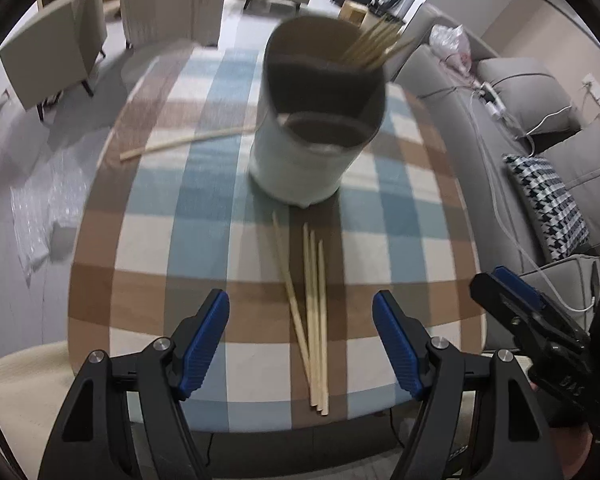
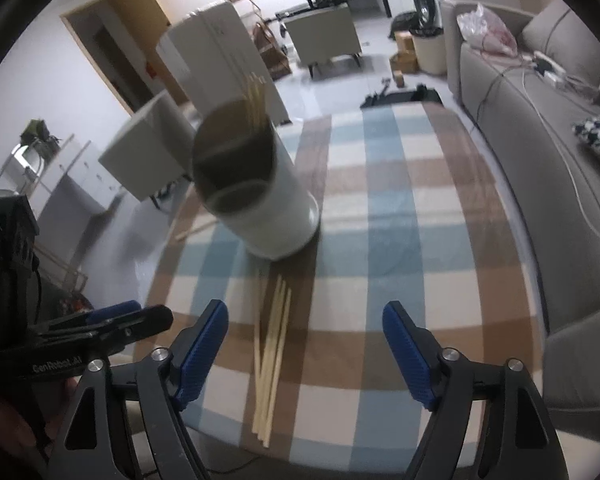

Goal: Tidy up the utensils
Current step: 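Lower both open tools toward the remaining chopsticks, then close the left tool on one chopstick and lift it, then close the right tool on a chopstick while the left tool holds its stick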

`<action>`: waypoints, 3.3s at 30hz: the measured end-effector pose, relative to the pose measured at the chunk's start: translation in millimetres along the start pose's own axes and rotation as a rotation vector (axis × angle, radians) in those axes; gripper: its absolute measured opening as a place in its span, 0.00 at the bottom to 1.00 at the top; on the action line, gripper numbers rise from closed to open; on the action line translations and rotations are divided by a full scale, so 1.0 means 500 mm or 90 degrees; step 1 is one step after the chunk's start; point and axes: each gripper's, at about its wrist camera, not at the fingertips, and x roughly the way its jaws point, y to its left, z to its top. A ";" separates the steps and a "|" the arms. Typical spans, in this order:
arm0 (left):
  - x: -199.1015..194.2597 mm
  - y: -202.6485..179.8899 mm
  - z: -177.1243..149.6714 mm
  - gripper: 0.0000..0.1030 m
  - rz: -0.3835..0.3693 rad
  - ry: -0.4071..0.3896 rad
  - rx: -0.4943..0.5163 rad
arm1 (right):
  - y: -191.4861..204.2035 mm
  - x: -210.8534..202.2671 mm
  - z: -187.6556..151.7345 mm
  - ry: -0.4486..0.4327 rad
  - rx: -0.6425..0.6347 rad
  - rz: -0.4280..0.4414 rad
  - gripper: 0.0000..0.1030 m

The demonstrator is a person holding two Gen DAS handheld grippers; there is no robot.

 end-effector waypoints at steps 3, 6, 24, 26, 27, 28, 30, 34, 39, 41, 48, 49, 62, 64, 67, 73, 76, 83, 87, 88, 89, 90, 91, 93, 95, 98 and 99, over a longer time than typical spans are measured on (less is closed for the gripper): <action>0.034 0.022 -0.012 0.68 0.009 0.021 -0.019 | -0.009 0.025 -0.011 0.022 0.015 0.006 0.83; 0.066 0.040 -0.015 0.68 0.003 0.051 -0.048 | -0.004 0.053 -0.020 0.051 0.003 -0.007 0.86; 0.162 0.063 0.023 0.67 0.029 0.086 -0.064 | -0.011 0.130 -0.005 0.106 0.003 -0.054 0.86; 0.163 0.065 0.024 0.67 0.030 0.082 -0.064 | -0.012 0.133 -0.004 0.110 0.005 -0.051 0.86; 0.164 0.065 0.026 0.67 0.030 0.080 -0.065 | -0.013 0.134 -0.004 0.111 0.006 -0.050 0.86; 0.164 0.067 0.029 0.66 0.029 0.077 -0.065 | -0.014 0.135 -0.004 0.113 0.008 -0.049 0.86; 0.168 0.063 0.031 0.66 0.020 0.079 -0.057 | -0.016 0.135 -0.002 0.114 0.013 -0.046 0.86; 0.182 0.062 0.023 0.53 0.057 0.094 -0.039 | -0.020 0.131 0.002 0.110 0.021 -0.041 0.86; 0.168 0.067 0.011 0.33 0.102 0.078 -0.020 | -0.029 0.128 0.003 0.111 0.035 -0.034 0.86; 0.164 0.069 0.007 0.25 0.120 0.074 -0.009 | -0.030 0.129 0.003 0.112 0.039 -0.033 0.86; 0.161 0.063 -0.007 0.02 0.096 0.067 -0.003 | -0.026 0.123 0.003 0.108 0.037 -0.029 0.86; 0.159 0.064 -0.011 0.02 0.097 0.063 -0.002 | -0.027 0.123 0.003 0.109 0.037 -0.029 0.86; 0.060 0.112 -0.013 0.00 0.018 -0.002 -0.052 | -0.018 0.122 0.003 0.112 0.052 -0.002 0.76; 0.032 0.115 -0.012 0.00 0.003 -0.024 -0.050 | -0.011 0.125 0.000 0.116 0.047 0.004 0.66; -0.018 0.150 -0.020 0.00 -0.017 -0.050 -0.050 | 0.007 0.135 -0.004 0.129 0.040 0.022 0.48; -0.048 0.164 -0.023 0.00 -0.047 -0.077 -0.068 | 0.063 0.161 -0.006 0.141 -0.008 0.038 0.30; -0.054 0.156 -0.014 0.00 -0.053 -0.080 -0.072 | 0.092 0.184 -0.003 0.150 -0.032 0.046 0.25; -0.031 0.163 0.001 0.00 -0.072 -0.064 -0.081 | 0.148 0.275 0.011 0.200 -0.082 0.026 0.18; -0.028 0.178 0.003 0.00 -0.083 -0.054 -0.091 | 0.161 0.326 0.006 0.242 -0.108 -0.006 0.13; -0.028 0.181 0.003 0.00 -0.085 -0.054 -0.092 | 0.163 0.333 0.005 0.248 -0.109 -0.008 0.12; -0.028 0.184 0.004 0.00 -0.085 -0.054 -0.094 | 0.165 0.341 0.004 0.254 -0.113 -0.015 0.12; -0.028 0.187 0.004 0.00 -0.085 -0.053 -0.095 | 0.168 0.348 0.003 0.257 -0.118 -0.027 0.12; -0.028 0.190 0.005 0.00 -0.087 -0.053 -0.097 | 0.169 0.353 0.002 0.260 -0.122 -0.035 0.12; -0.027 0.195 0.007 0.00 -0.088 -0.051 -0.101 | 0.172 0.366 0.001 0.267 -0.120 -0.046 0.09; -0.026 0.201 0.010 0.00 -0.089 -0.048 -0.105 | 0.176 0.370 0.003 0.260 -0.121 -0.057 0.13; -0.025 0.210 0.012 0.00 -0.090 -0.046 -0.112 | 0.173 0.375 0.005 0.252 -0.107 -0.071 0.14; -0.025 0.213 0.012 0.00 -0.088 -0.046 -0.114 | 0.171 0.375 0.006 0.249 -0.100 -0.065 0.14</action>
